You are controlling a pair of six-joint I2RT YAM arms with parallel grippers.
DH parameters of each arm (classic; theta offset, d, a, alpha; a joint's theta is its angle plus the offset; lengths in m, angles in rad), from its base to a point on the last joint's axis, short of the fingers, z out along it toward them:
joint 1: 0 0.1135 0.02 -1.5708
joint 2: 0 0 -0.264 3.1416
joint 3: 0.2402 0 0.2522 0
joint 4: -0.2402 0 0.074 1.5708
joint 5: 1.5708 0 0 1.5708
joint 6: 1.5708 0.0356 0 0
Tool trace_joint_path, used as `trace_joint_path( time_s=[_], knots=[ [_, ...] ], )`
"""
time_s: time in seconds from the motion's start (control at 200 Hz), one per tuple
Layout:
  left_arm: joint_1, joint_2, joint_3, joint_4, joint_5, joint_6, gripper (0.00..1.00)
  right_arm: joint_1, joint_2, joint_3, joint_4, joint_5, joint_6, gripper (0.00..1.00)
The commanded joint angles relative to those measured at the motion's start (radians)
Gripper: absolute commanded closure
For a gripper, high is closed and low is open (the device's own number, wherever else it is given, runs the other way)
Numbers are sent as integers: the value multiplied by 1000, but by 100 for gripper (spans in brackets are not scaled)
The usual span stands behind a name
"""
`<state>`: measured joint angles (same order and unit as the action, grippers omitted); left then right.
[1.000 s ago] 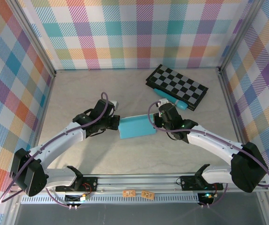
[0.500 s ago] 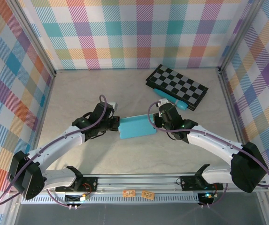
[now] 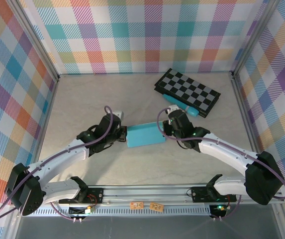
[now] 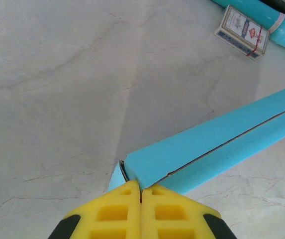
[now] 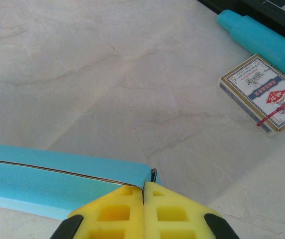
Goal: Fold the paper box
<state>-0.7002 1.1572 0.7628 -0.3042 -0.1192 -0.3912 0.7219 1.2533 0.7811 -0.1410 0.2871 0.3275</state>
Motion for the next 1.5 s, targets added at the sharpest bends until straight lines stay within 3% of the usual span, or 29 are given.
trace_joint_path(
  time_s=[0.0, 0.125, 0.425, 0.715, 0.94, 0.99, 1.075, 1.165, 1.495],
  knots=[
    [-39, 38, -80, -207, 28, -27, 100, 10, -11, -32, -133, -17, 22, 100],
    [-51, 36, -84, -214, 2, -35, 100, 10, -49, -27, -168, -17, 55, 93],
    [-83, 56, -68, -222, -40, -50, 100, 9, -168, 0, -296, -61, 263, 56],
    [-94, 55, -60, -232, -55, -64, 100, 10, -259, 30, -341, -112, 483, 44],
    [-99, 51, -60, -237, -59, -72, 100, 4, -275, 92, -383, -47, 851, 33],
    [-101, 51, -60, -237, -60, -72, 100, -24, -268, 98, -380, -90, 965, 28],
    [-104, 50, -56, -239, -60, -71, 100, -105, -239, 67, -294, -271, 1138, 26],
    [-104, 47, -56, -237, -61, -72, 100, -138, -207, 22, -224, -363, 1270, 26],
    [-105, 50, -52, -237, -60, -74, 100, -165, -162, -130, 30, -426, 1426, 32]
  ],
)
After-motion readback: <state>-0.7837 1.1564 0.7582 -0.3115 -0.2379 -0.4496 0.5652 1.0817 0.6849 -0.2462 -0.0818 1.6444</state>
